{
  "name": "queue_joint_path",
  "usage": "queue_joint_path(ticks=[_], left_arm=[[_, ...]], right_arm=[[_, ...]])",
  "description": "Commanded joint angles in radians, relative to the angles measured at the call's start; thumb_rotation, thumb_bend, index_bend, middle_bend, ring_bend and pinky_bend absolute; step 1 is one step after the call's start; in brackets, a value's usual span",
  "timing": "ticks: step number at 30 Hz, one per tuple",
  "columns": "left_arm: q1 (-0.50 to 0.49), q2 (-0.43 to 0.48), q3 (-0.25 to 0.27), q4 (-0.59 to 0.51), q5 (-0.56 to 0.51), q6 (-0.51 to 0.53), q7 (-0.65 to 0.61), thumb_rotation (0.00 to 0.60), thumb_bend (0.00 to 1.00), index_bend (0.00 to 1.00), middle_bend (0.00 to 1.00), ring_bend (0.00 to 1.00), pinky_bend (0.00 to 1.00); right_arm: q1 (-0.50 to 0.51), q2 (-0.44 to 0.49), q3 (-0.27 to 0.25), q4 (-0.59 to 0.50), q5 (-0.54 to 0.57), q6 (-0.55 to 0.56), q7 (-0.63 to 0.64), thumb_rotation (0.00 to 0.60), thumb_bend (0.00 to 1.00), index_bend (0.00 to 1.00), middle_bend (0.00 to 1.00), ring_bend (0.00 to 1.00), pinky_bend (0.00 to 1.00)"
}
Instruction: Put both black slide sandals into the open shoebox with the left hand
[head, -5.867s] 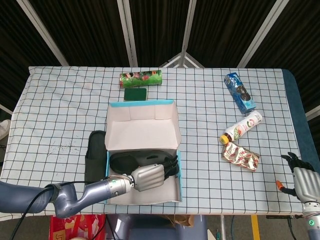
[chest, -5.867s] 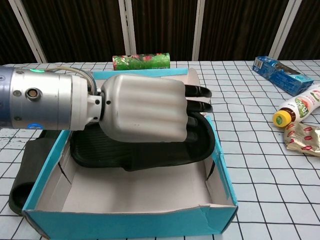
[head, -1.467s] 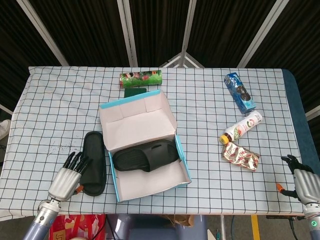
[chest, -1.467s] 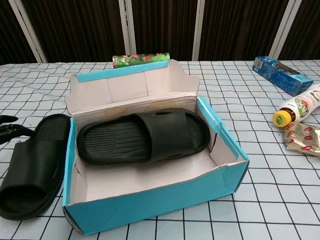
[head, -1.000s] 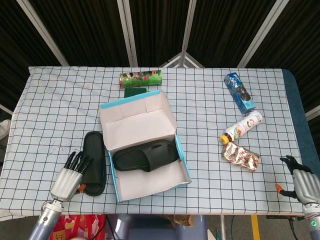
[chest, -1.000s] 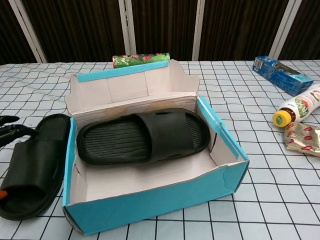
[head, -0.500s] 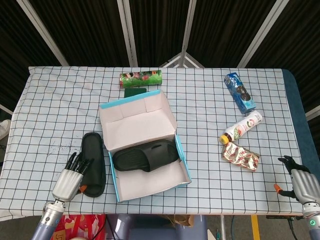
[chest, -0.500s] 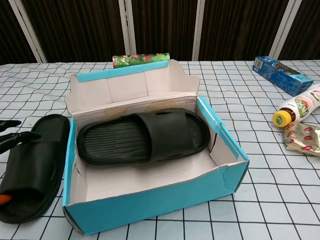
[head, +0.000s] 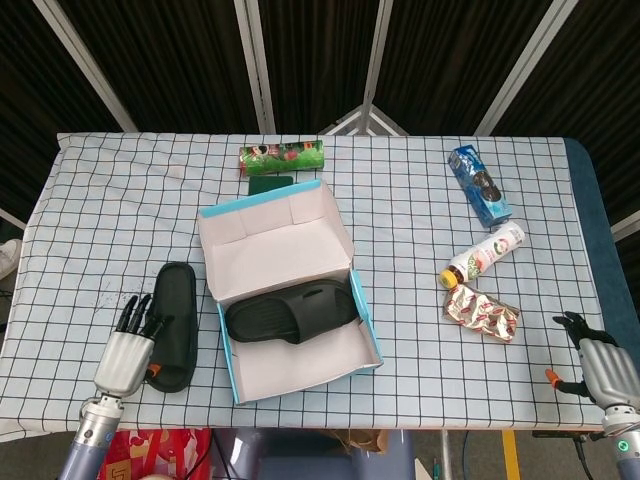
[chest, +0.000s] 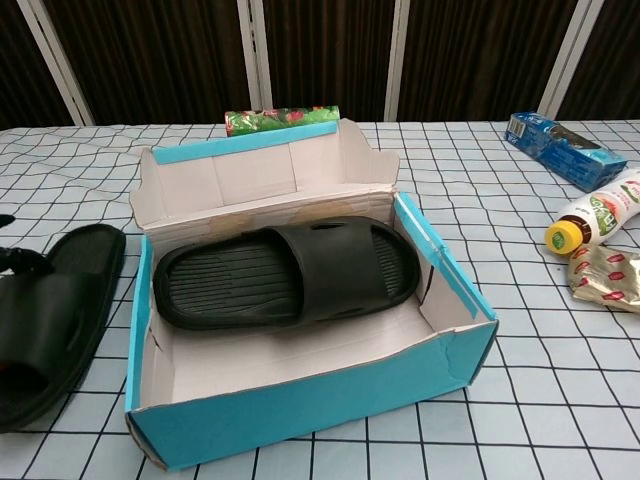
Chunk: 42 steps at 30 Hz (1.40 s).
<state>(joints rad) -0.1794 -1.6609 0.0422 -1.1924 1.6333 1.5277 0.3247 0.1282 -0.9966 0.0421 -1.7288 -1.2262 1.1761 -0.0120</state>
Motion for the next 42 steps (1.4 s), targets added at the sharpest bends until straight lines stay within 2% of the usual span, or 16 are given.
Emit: queue_joint_path(ticks=[1,6,11,14,17,20,26,31,36,42], left_arm=[[-0.008,0.048,-0.033,-0.044,0.005,0.035,0.017,0.600,0.40,0.48,0.47,0.00,0.00],[-0.027,0.178,-0.072,-0.156,0.047,0.087,0.065,0.600,0.40,0.48,0.47,0.00,0.00],[-0.101,0.335,-0.114,-0.291,0.185,0.109,0.162,0.600,0.37,0.48,0.47,0.00,0.00],[-0.183,0.427,-0.167,-0.366,0.311,0.099,0.253,0.600,0.36,0.48,0.47,0.00,0.00],[-0.276,0.521,-0.217,-0.498,0.369,-0.015,0.320,0.600,0.36,0.48,0.47,0.00,0.00],[-0.365,0.574,-0.239,-0.584,0.409,-0.157,0.350,0.600,0.36,0.48,0.46,0.00,0.00],[-0.516,0.580,-0.202,-0.621,0.520,-0.403,0.348,0.600,0.36,0.48,0.46,0.00,0.00],[-0.602,0.527,-0.161,-0.607,0.563,-0.571,0.365,0.600,0.37,0.48,0.45,0.00,0.00],[-0.657,0.444,-0.144,-0.568,0.584,-0.613,0.351,0.600,0.37,0.48,0.46,0.00,0.00],[-0.686,0.409,-0.132,-0.531,0.599,-0.620,0.364,0.600,0.37,0.48,0.46,0.00,0.00]], right_arm=[[0.000,0.000,0.000,0.000,0.001,0.002,-0.004,0.600,0.29,0.18,0.11,0.23,0.16],[-0.001,0.000,-0.001,-0.005,-0.003,0.006,-0.004,0.600,0.29,0.18,0.11,0.23,0.16],[0.001,-0.001,-0.003,-0.010,-0.007,0.004,-0.005,0.600,0.29,0.18,0.11,0.23,0.16],[0.002,-0.001,-0.003,-0.013,-0.006,0.005,-0.007,0.600,0.29,0.18,0.11,0.23,0.16],[0.001,-0.001,-0.003,-0.016,-0.005,0.007,-0.009,0.600,0.29,0.18,0.11,0.23,0.16],[-0.001,0.000,-0.004,-0.017,-0.010,0.012,-0.006,0.600,0.29,0.18,0.11,0.23,0.16],[-0.004,0.002,-0.005,-0.013,-0.017,0.016,0.006,0.600,0.29,0.18,0.11,0.23,0.16],[-0.003,0.003,-0.004,-0.007,-0.018,0.014,0.013,0.600,0.29,0.18,0.11,0.23,0.16],[-0.002,0.003,-0.004,-0.004,-0.020,0.012,0.018,0.600,0.29,0.18,0.11,0.23,0.16],[0.000,0.002,-0.003,0.006,-0.014,0.006,0.026,0.600,0.29,0.18,0.11,0.23,0.16]])
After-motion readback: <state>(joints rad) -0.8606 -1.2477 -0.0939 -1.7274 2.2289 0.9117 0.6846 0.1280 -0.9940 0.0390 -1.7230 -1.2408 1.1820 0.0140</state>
